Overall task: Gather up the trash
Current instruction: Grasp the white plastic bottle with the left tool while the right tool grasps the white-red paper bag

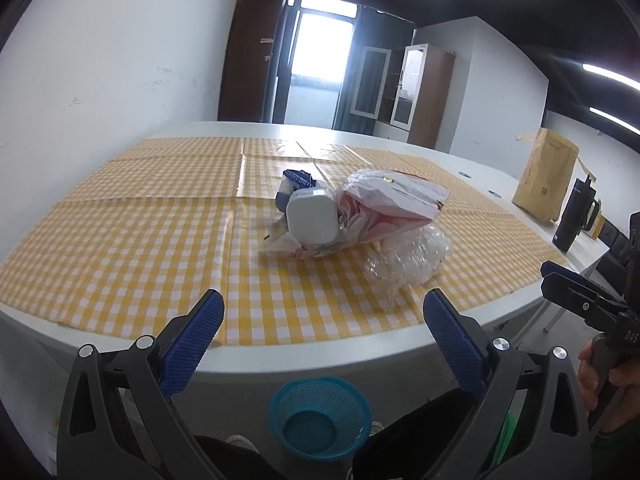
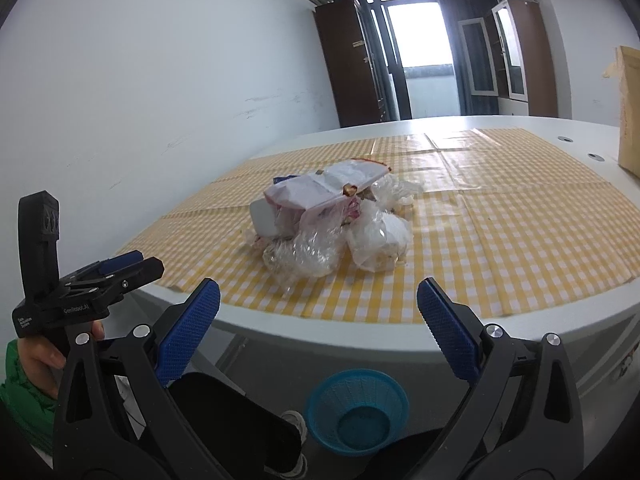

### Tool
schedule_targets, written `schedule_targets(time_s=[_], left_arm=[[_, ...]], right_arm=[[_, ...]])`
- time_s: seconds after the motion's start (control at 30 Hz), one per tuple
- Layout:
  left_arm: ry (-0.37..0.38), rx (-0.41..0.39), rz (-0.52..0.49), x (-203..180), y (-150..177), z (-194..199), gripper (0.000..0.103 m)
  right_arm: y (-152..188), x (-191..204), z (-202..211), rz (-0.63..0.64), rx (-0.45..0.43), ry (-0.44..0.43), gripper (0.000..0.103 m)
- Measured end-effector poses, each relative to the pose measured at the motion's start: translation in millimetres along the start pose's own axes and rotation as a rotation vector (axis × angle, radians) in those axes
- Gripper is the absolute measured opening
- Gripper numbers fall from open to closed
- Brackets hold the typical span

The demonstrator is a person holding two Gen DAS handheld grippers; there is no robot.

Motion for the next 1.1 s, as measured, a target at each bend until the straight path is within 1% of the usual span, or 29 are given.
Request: schedule_targets(time_s=[0.2,0.27,0.37,0.5,0.57,0.63,0.67,0.73,0.87,0.93,0.97,1.0,1.03,1.1], left_arm=[[0.016,-0.005,0.034,12,-15,-21,0.097],[0.021,0.0,0.04,15,-18,-28,0.097],[0.021,0.006,0.04,18,-25,-37,0.097],[0.027,0.005,0.049,22,-42,-48,0.097],[0.032,0.008,0.053,23,-49,-55,0.097],[0.034,0.011,0.056,25,-54,-61,0.097],[0.035,0.013,0.058,26,-58,-64,0.097],[0.037,0.018,0.063,28,-64,-71,0.097],[0.047,0.035,0.062,29,-72,-86,0.097],[0.047,0.045,0.058,29,-75,-95,0.097],[0.048,0.049,0.059,30,-77,-98,0.097],[0.051,0.053,0.062,30,-78,-102,0.097],[0.052,0.056,0.065,30,-80,-106,0.097],[0.058,0.06,0.069,30,-83,-112,0.097]], right_arm=[[-22,-8,-26,-0.034,0.013,-0.021,0.09],[-28,-9,-37,-0.04,0.024,-0.023,0.086],[-40,-9,-55,-0.057,0.043,-0.037,0.084],[-54,-12,-79,-0.117,0.091,-0.088,0.076],[-61,-14,-90,-0.128,0.105,-0.087,0.073],[-67,-20,-101,-0.135,0.115,-0.068,0.066],[-69,-21,-105,-0.146,0.122,-0.071,0.064],[-72,-28,-115,-0.193,0.14,-0.095,0.055],[-77,-32,-130,-0.228,0.176,-0.14,0.043],[-78,-33,-134,-0.246,0.186,-0.161,0.032],[-80,-33,-136,-0.254,0.191,-0.174,0.029],[-81,-33,-136,-0.256,0.192,-0.18,0.02],[-83,-34,-135,-0.25,0.188,-0.18,0.014],[-87,-34,-130,-0.225,0.174,-0.168,0.01]])
Point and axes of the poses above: each gripper's, at about its wrist camera, not at the fingertips, and z roughly against the way its jaws point, x to its left, y to its underside, the point moved 10 cm from there along -z, roughly the way its jaws point, and after that the axes turned 8 degrees about x, right-handed, at the moved point
